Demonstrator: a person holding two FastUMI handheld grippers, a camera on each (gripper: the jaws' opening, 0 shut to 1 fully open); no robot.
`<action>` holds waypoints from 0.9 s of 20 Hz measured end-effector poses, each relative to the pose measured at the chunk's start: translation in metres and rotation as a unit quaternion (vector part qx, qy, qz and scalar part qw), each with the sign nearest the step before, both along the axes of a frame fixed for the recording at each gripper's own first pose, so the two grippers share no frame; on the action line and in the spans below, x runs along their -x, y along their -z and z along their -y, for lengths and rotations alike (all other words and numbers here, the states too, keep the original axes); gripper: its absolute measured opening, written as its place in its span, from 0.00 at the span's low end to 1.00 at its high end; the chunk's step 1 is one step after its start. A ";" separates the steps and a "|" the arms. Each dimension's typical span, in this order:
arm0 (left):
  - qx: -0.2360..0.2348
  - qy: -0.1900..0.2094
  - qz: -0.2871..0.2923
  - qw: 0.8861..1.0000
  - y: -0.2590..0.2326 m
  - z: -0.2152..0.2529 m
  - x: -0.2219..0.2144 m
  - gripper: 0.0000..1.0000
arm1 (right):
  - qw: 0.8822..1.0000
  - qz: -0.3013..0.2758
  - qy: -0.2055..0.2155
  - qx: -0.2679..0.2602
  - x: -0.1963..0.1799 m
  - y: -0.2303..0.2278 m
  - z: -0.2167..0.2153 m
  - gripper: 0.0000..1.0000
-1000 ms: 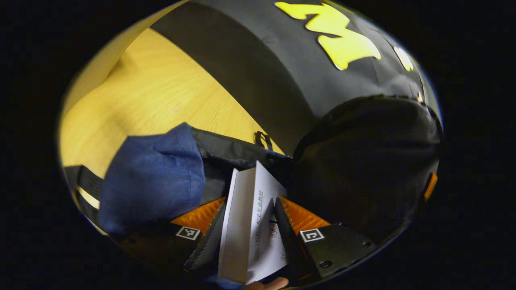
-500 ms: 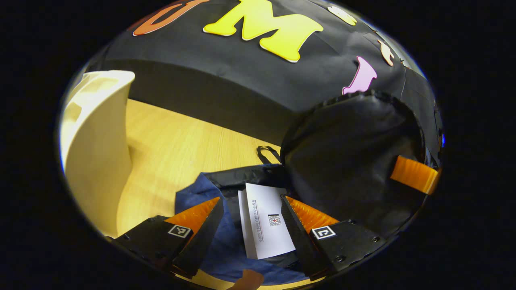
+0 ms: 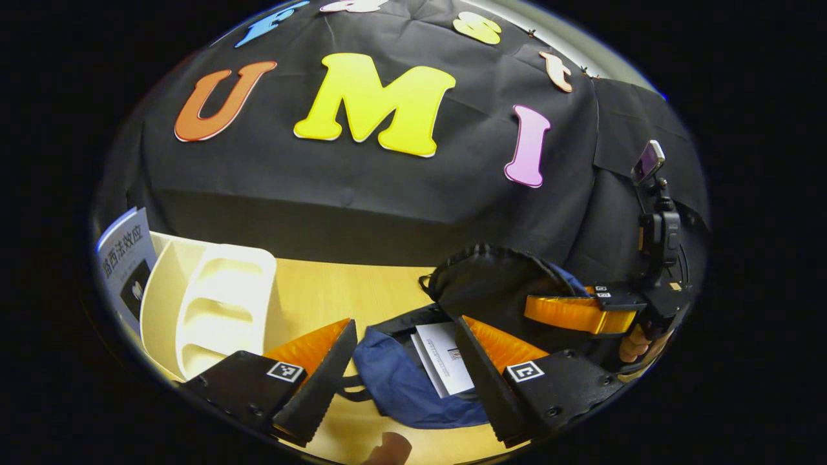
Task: Open the schoolbag, grab two books from the bookshelf and put them into the schoolbag.
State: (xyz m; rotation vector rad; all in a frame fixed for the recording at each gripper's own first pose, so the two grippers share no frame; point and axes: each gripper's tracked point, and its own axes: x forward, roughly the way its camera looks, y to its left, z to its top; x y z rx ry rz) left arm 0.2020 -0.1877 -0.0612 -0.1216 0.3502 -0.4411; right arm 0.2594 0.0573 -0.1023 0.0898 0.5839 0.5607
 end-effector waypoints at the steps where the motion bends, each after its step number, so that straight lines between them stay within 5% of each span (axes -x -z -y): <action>1: -0.011 -0.009 0.007 1.000 -0.008 -0.016 0.000 0.98 | 1.000 -0.005 -0.004 -0.005 0.001 0.002 -0.006 0.02; 8: -0.082 -0.081 0.024 0.993 -0.066 -0.132 -0.028 0.98 | 1.000 -0.009 0.001 -0.005 -0.001 0.008 -0.009 0.02; 18: -0.218 -0.135 0.003 0.966 -0.108 -0.255 -0.059 0.97 | 0.999 0.009 0.043 -0.002 0.006 0.004 0.015 0.02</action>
